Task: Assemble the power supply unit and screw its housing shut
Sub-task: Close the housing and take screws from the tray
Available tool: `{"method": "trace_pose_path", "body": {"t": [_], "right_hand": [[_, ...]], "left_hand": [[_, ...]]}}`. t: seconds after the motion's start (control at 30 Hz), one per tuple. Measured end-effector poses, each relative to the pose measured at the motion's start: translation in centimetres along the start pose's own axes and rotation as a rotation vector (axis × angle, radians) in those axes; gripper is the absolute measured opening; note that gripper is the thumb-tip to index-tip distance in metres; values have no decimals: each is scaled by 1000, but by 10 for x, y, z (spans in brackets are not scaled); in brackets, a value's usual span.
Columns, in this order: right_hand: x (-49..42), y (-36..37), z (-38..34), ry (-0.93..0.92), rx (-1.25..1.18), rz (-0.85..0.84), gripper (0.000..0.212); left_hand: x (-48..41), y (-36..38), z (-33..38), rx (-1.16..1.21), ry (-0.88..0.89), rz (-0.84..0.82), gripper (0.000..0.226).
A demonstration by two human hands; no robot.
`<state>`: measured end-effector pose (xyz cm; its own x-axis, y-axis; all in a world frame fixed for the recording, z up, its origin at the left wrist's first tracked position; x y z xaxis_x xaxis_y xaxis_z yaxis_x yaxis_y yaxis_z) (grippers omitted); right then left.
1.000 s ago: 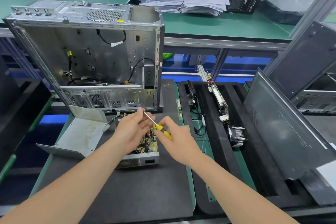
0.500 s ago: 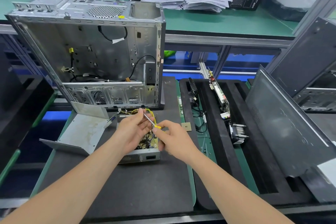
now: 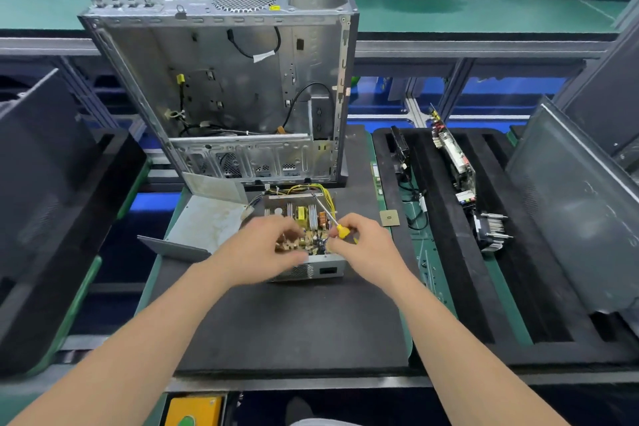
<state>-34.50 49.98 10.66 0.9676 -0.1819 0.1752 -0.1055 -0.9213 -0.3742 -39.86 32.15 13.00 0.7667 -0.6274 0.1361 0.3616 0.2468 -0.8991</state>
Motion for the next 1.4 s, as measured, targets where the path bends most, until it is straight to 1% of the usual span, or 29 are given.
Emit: {"method": "trace_pose_path", "body": {"t": [0.07, 0.13, 0.23, 0.3, 0.37, 0.43, 0.5, 0.63, 0.7, 0.73, 0.8, 0.87, 1.0, 1.07, 1.2, 1.3, 1.4], "right_hand": [[2, 6, 2, -9, 8, -21, 15], [2, 11, 3, -14, 38, -51, 25], [3, 16, 4, -19, 127, -97, 36], [3, 17, 4, -15, 207, -126, 39], [2, 16, 3, -10, 241, -120, 37], [2, 11, 2, 0, 191, -81, 36], [4, 2, -4, -13, 95, 0, 36], [5, -24, -36, -124, 4, 207, 39], [4, -34, -55, -182, 19, 266, 42], [3, -38, -63, -194, 41, 276, 44], [-1, -44, -71, -200, 49, 262, 44], [-5, -49, -74, -195, 34, 240, 41], [-15, -50, -68, -150, 52, 169, 38], [-20, -49, -68, -153, 85, 142, 37], [-32, -47, -72, -190, 105, 101, 31], [-43, -45, -73, -201, 150, 58, 24], [-54, -43, -68, -172, 135, 37, 19]], "left_hand": [[12, 20, -4, -170, 27, -98, 47], [17, 29, -11, -192, 3, -77, 49], [16, 32, -17, -85, -26, -16, 35], [12, 37, -18, -21, -33, -57, 28], [8, 40, -18, 37, -36, -102, 29], [5, 36, -19, 76, -38, -99, 31], [0, 26, -17, 92, -40, -73, 29], [-14, 1, -6, 154, -42, -64, 24], [-19, -8, -3, 252, -74, -74, 21], [-21, -10, -3, 342, -105, -90, 20], [-21, -7, -2, 553, -182, -156, 16], [-20, -2, -1, 710, -251, -227, 15], [-15, 11, 2, 877, -341, -352, 15], [-13, 14, 3, 938, -359, -371, 17], [-14, 12, -4, 1002, -421, -330, 20], [-16, 7, -19, 989, -533, -182, 14], [-12, 5, -33, 1001, -653, -32, 18]]}}
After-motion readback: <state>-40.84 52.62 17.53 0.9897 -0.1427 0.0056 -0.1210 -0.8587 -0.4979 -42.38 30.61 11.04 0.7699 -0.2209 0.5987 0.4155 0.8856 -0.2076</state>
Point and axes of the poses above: each hand's wrist, its own x-axis away from the middle knuckle, its own y-axis out of the palm, z = x × y, the point moved 10 cm from there along -x, towards the middle knuckle, and after that the axes turned 7 degrees about -x, right-handed, at the moved point
